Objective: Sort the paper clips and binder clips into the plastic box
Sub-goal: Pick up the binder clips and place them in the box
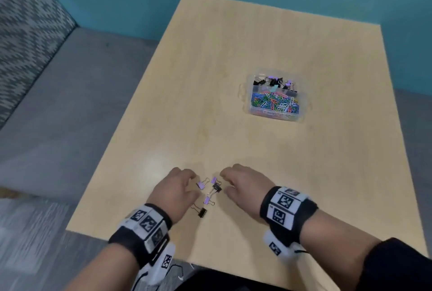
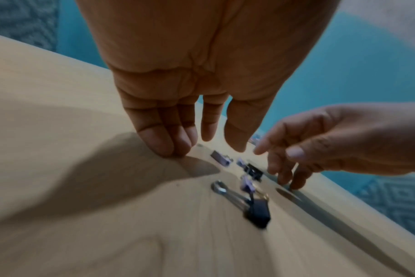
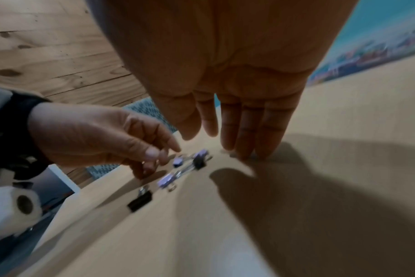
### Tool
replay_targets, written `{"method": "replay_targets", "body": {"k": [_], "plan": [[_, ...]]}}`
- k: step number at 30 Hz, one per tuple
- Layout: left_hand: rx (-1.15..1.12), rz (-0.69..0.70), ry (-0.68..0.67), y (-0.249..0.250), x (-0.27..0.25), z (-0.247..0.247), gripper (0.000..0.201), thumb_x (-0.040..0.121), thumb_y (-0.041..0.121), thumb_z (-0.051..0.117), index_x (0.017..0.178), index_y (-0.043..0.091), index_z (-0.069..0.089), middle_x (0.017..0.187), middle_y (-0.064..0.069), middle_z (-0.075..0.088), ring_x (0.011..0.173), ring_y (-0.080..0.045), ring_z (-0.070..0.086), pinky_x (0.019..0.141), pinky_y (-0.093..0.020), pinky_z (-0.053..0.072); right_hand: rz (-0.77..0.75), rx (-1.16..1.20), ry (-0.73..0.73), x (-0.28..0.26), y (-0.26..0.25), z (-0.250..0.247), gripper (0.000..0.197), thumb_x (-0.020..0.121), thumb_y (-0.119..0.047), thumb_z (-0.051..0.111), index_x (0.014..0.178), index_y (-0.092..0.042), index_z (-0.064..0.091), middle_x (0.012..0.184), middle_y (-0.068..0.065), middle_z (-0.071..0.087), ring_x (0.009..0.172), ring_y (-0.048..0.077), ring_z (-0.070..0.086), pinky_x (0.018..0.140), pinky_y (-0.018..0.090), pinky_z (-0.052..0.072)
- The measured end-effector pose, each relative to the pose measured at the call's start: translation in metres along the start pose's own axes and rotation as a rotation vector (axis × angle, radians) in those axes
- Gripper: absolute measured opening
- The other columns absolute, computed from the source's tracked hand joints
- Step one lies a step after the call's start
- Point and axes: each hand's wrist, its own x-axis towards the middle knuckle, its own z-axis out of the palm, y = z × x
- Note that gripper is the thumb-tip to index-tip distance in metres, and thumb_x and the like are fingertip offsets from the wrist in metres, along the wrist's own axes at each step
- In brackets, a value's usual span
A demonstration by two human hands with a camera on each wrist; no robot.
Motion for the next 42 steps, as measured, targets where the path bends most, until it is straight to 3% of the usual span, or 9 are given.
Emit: {"method": "replay_targets", "body": {"k": [8,12,18,20,25,27,31,36,42], "plan": [[0.125,0.008,0.048,0.021,0.015,0.01,0.015,0.081,0.022,0.056,0.071,0.019,0.045,0.081,0.002,0.046,0.063,-0.018,0.051,0.056,-0.031,0.043,0.154,0.01,0.087,0.036,-0.032,0.015,0.019,0.088,-0.03,0.054,0.099,-0.015,0.049,0.099,0.006,0.049,0.085,0.026,0.051,0.069,0.034,0.043],[0.093,-0.014,0.086,0.018,0.016,0.003,0.01,0.081,0.012,0.047,0.074,0.018,0.042,0.07,0.0,0.051,0.058,-0.017,0.046,0.049,-0.029,0.034,0.137,-0.056,0.003,0.048,-0.04,0.011,0.011,0.085,-0.015,0.056,0.089,-0.015,0.045,0.095,0.006,0.047,0.079,0.026,0.05,0.068,0.037,0.047],[-0.806,-0.28,0.138,0.003,0.007,0.0,0.012,0.081,0.0,0.051,0.082,0.008,0.059,0.073,-0.007,0.064,0.061,-0.021,0.061,0.064,-0.038,0.056,0.156,-0.055,-0.02,0.054,-0.041,0.003,0.013,0.078,-0.004,0.047,0.089,-0.012,0.048,0.089,0.008,0.053,0.077,0.029,0.053,0.064,0.033,0.047],[-1.077,-0.355,0.107,0.0,-0.004,-0.004,0.01,0.084,-0.006,0.049,0.08,0.0,0.056,0.072,-0.017,0.064,0.065,-0.029,0.062,0.07,-0.041,0.057,0.272,0.191,0.047,0.056,-0.034,-0.002,0.014,0.075,-0.007,0.052,0.086,-0.013,0.057,0.083,0.005,0.061,0.075,0.027,0.059,0.06,0.029,0.047],[-1.161,-0.328,0.018,-0.005,-0.024,-0.005,0.022,0.08,-0.016,0.039,0.083,0.002,0.052,0.075,-0.019,0.065,0.064,-0.029,0.062,0.067,-0.041,0.052,0.591,1.561,0.206,0.042,-0.011,-0.016,0.018,0.086,0.011,0.043,0.075,0.002,0.056,0.076,0.017,0.053,0.064,0.027,0.057,0.056,0.03,0.054],[-1.182,-0.325,-0.053,-0.005,-0.027,-0.002,0.022,0.07,-0.011,0.046,0.083,0.003,0.056,0.075,-0.017,0.062,0.063,-0.026,0.057,0.066,-0.04,0.05,0.627,1.692,0.196,0.035,-0.006,-0.019,0.03,0.082,0.014,0.029,0.073,0.003,0.055,0.076,0.017,0.052,0.057,0.022,0.048,0.046,0.024,0.046],[-1.039,-0.289,-0.075,0.001,-0.025,0.003,0.015,0.061,0.006,0.057,0.075,0.01,0.058,0.067,-0.008,0.052,0.055,-0.017,0.047,0.054,-0.03,0.047,0.468,1.176,0.12,0.026,-0.006,-0.005,0.022,0.081,-0.009,0.045,0.086,-0.017,0.064,0.073,0.006,0.059,0.05,0.017,0.042,0.047,0.025,0.033],[0.245,0.27,-0.14,0.003,-0.032,0.008,0.028,0.083,0.044,0.059,0.104,0.03,0.045,0.088,0.011,0.056,0.077,-0.01,0.052,0.066,-0.029,0.045,-0.137,-0.287,-0.174,0.02,-0.007,0.011,0.039,0.085,-0.032,0.06,0.114,-0.028,0.034,0.099,0.002,0.055,0.083,0.027,0.054,0.066,0.038,0.046],[0.493,0.395,-0.214,0.004,-0.025,0.018,0.024,0.093,0.037,0.046,0.108,0.021,0.036,0.1,-0.001,0.054,0.079,-0.019,0.043,0.064,-0.035,0.036,-0.243,-0.337,-0.114,0.028,0.001,0.013,0.033,0.087,-0.015,0.058,0.09,-0.025,0.027,0.084,-0.001,0.047,0.064,0.022,0.048,0.057,0.039,0.049]]}}
